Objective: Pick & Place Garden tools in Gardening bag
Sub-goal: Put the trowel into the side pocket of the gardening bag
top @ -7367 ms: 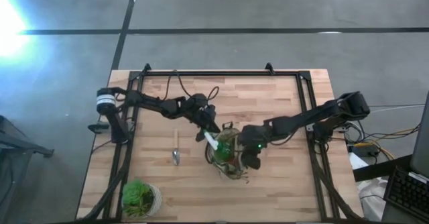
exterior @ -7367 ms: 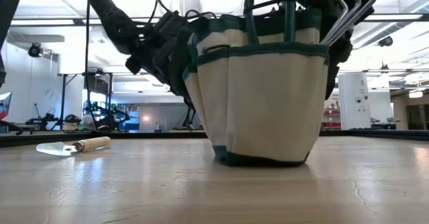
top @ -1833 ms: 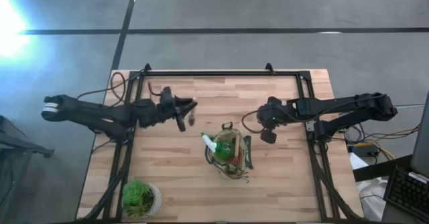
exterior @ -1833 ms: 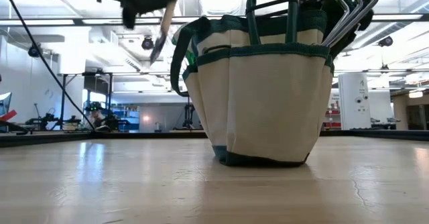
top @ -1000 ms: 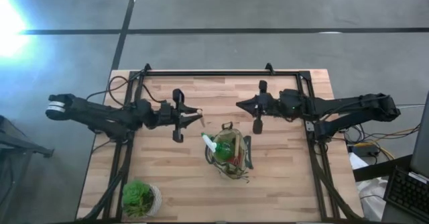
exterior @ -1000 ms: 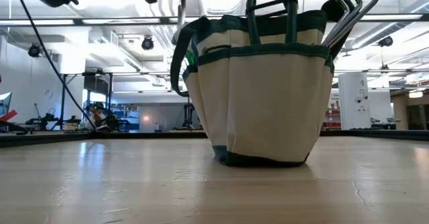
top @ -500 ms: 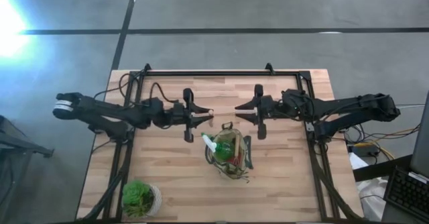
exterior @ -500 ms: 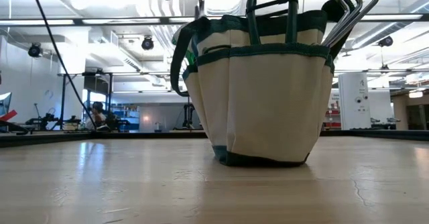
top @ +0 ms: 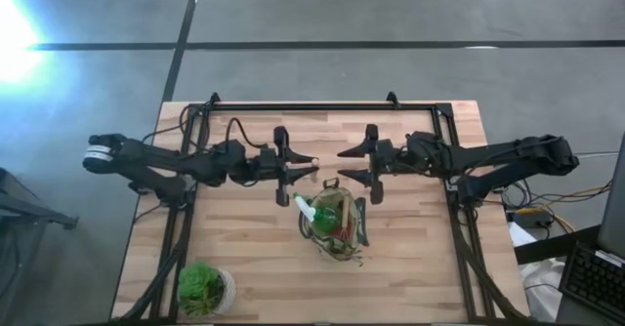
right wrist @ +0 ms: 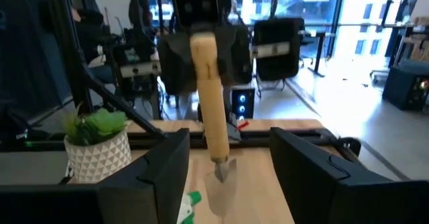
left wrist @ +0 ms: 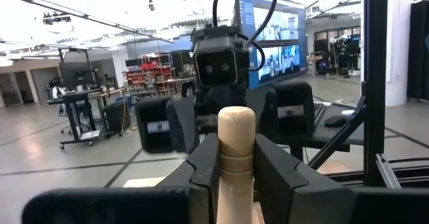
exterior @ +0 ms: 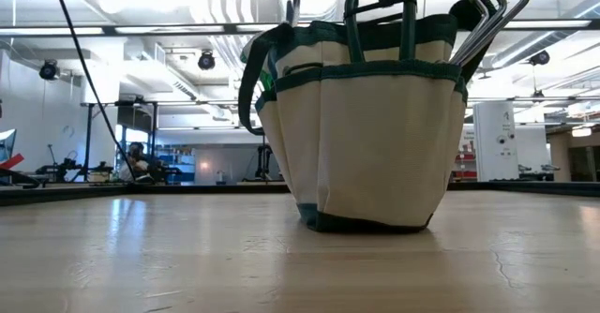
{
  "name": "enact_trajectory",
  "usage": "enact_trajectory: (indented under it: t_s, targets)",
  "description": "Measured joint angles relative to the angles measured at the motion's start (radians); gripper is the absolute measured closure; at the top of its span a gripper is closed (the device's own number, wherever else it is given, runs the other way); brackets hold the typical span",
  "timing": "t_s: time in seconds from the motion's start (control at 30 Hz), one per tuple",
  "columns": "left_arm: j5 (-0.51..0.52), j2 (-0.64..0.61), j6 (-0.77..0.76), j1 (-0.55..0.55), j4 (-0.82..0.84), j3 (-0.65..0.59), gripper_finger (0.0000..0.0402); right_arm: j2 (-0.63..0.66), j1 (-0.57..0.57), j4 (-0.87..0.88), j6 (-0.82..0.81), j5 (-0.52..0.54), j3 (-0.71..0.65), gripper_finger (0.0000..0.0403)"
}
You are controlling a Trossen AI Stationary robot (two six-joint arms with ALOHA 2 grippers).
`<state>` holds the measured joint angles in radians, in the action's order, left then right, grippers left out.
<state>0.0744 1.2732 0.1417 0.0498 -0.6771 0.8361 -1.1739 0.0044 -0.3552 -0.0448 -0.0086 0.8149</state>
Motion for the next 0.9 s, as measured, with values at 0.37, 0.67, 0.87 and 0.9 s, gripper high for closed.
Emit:
enact_trajectory:
  t_s: [0.37, 0.67, 0.87, 0.9]
  targets:
    - [-0.007, 0.006, 0.000, -0.002, -0.002, 0.006, 0.0335, -0.105, 0.005, -0.026, 0.023, 0.000, 0.065, 0.0204]
    - [-0.008, 0.006, -0.001, -0.002, 0.015, 0.006, 0.0335, -0.201, 0.006, -0.017, 0.030, 0.000, 0.159, 0.0206]
    - [-0.008, 0.006, -0.002, -0.002, 0.019, 0.006, 0.0335, -0.251, 0.006, 0.010, 0.030, 0.000, 0.208, 0.0216]
    - [-0.008, 0.006, -0.002, -0.002, 0.021, 0.006, 0.0335, -0.258, 0.006, 0.008, 0.030, -0.001, 0.217, 0.0218]
